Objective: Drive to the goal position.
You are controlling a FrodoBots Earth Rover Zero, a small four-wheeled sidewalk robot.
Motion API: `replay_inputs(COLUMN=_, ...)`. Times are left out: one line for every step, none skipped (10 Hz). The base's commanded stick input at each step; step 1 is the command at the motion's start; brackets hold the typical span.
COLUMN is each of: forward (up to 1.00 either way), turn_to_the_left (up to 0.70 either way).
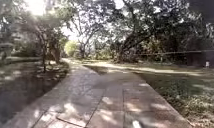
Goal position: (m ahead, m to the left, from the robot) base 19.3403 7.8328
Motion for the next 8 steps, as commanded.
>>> replay_inputs(forward=0.5, turn_to_the_left=0.0)
replay_inputs(forward=0.5, turn_to_the_left=0.0)
replay_inputs(forward=0.5, turn_to_the_left=0.0)
replay_inputs(forward=0.5, turn_to_the_left=0.0)
replay_inputs(forward=0.5, turn_to_the_left=0.0)
replay_inputs(forward=0.5, turn_to_the_left=0.0)
replay_inputs(forward=0.5, turn_to_the_left=0.0)
replay_inputs(forward=0.5, turn_to_the_left=0.0)
